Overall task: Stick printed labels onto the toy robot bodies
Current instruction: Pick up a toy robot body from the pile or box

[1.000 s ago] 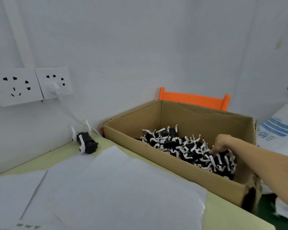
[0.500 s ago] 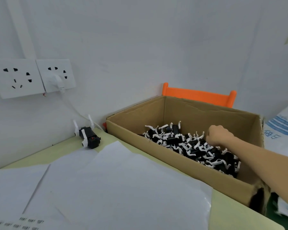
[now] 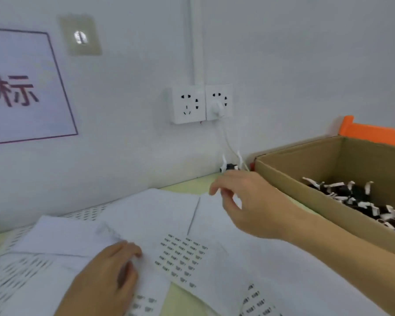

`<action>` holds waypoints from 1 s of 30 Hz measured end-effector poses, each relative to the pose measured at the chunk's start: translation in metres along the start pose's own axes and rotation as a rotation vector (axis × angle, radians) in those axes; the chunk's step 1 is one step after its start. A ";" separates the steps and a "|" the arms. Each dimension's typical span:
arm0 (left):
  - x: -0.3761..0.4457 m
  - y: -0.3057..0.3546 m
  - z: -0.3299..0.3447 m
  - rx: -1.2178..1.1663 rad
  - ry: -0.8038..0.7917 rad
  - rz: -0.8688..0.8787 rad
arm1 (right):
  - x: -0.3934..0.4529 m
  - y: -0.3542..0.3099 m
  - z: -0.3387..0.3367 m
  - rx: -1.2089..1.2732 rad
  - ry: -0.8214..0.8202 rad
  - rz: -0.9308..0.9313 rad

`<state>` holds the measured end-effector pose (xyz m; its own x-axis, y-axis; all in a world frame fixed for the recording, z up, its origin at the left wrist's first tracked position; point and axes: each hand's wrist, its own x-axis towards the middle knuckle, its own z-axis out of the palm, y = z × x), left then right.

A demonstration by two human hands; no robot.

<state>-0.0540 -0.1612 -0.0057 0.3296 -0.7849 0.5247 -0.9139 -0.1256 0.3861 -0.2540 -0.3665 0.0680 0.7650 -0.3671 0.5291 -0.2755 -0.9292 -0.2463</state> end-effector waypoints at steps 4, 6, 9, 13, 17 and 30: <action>-0.008 -0.016 0.000 -0.001 -0.046 -0.173 | 0.011 -0.064 0.095 0.234 -0.223 -0.011; -0.007 -0.015 0.000 -0.122 -0.064 -0.188 | 0.015 -0.079 0.124 0.269 -0.181 0.049; -0.002 -0.022 -0.005 -0.280 0.035 -0.322 | 0.018 -0.083 0.140 0.257 -0.156 0.079; -0.001 -0.020 -0.017 -0.338 0.170 -0.310 | 0.015 -0.076 0.140 0.259 -0.168 0.071; -0.001 -0.016 -0.033 0.000 0.138 -0.071 | 0.015 -0.077 0.141 0.233 -0.193 0.055; 0.067 -0.095 -0.156 0.902 -0.622 -0.538 | 0.017 -0.077 0.141 0.280 -0.212 0.087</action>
<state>0.0920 -0.1073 0.1105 0.7733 -0.6279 -0.0879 -0.6136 -0.7062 -0.3531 -0.1378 -0.2949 -0.0187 0.8578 -0.3997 0.3232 -0.1969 -0.8363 -0.5117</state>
